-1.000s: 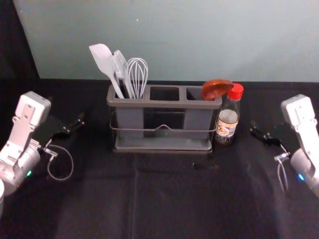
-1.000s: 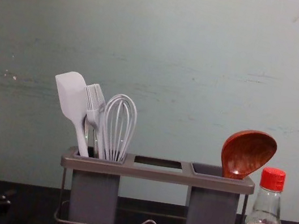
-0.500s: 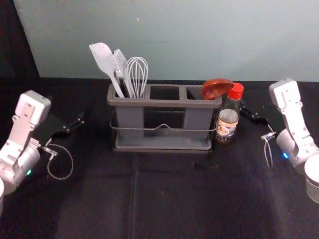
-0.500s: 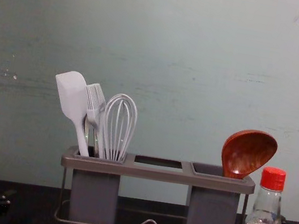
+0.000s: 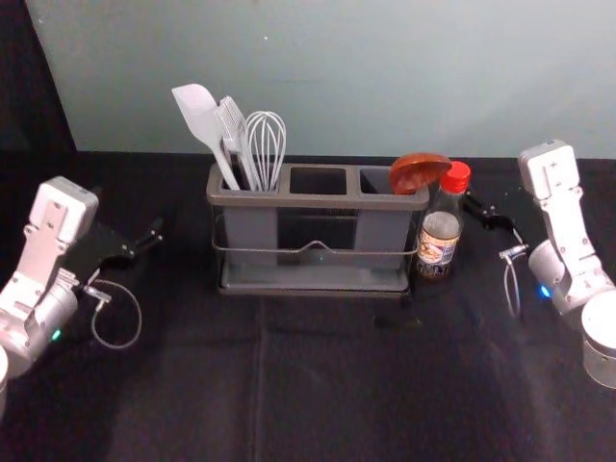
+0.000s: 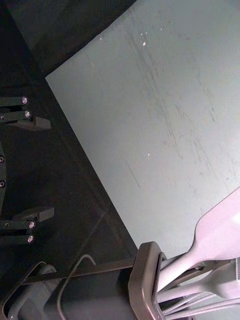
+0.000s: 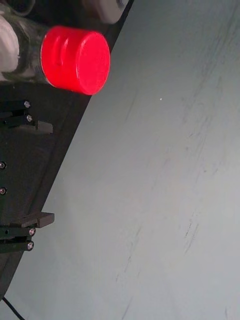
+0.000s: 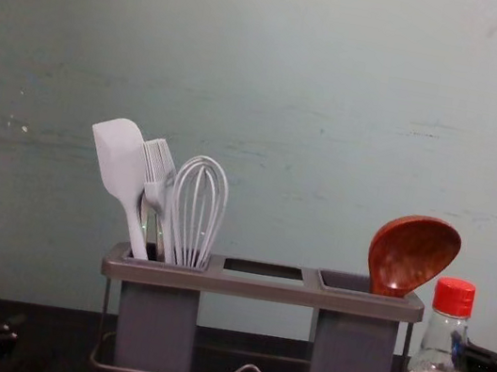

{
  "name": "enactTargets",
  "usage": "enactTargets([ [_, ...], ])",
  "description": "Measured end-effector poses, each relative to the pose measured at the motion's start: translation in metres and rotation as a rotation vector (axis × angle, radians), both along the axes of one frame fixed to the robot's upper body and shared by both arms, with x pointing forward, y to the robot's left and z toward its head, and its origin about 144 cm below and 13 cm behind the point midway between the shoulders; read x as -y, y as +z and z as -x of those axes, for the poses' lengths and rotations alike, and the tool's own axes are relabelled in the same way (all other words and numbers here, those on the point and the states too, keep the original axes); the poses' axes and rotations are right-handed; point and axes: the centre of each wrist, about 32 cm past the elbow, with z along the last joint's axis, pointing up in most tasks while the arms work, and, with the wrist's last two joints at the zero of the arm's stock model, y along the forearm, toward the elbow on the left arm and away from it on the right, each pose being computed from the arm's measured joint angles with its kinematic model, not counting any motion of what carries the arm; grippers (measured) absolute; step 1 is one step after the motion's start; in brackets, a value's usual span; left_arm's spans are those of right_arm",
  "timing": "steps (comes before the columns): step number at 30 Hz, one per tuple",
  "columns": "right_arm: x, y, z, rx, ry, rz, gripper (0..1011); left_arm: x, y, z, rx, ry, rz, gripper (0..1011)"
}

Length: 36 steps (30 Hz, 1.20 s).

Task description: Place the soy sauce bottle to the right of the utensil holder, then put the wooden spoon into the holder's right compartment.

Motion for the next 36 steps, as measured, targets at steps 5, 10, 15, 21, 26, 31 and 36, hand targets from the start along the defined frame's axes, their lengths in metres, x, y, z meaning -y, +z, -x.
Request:
enactTargets([
  [5,0.002,0.002,0.007,-0.005,0.006,0.003,1004,0.0,0.0,0.0,0.0,0.0,0.0,1005],
  [10,0.007,0.007,0.014,-0.039,0.018,0.029,1004,0.0,0.0,0.0,0.0,0.0,0.0,1005],
  [15,0.012,0.01,0.021,-0.058,0.027,0.049,1004,0.0,0.0,0.0,0.0,0.0,0.0,1005],
  [21,0.014,0.011,0.024,-0.062,0.033,0.054,1004,0.0,0.0,0.0,0.0,0.0,0.0,1005],
  [26,0.013,0.011,0.024,-0.062,0.034,0.053,1004,0.0,0.0,0.0,0.0,0.0,0.0,1005],
  [31,0.013,0.011,0.024,-0.061,0.034,0.053,1004,0.0,0.0,0.0,0.0,0.0,0.0,1005],
  [36,0.013,0.011,0.024,-0.062,0.034,0.053,1004,0.0,0.0,0.0,0.0,0.0,0.0,1005],
])
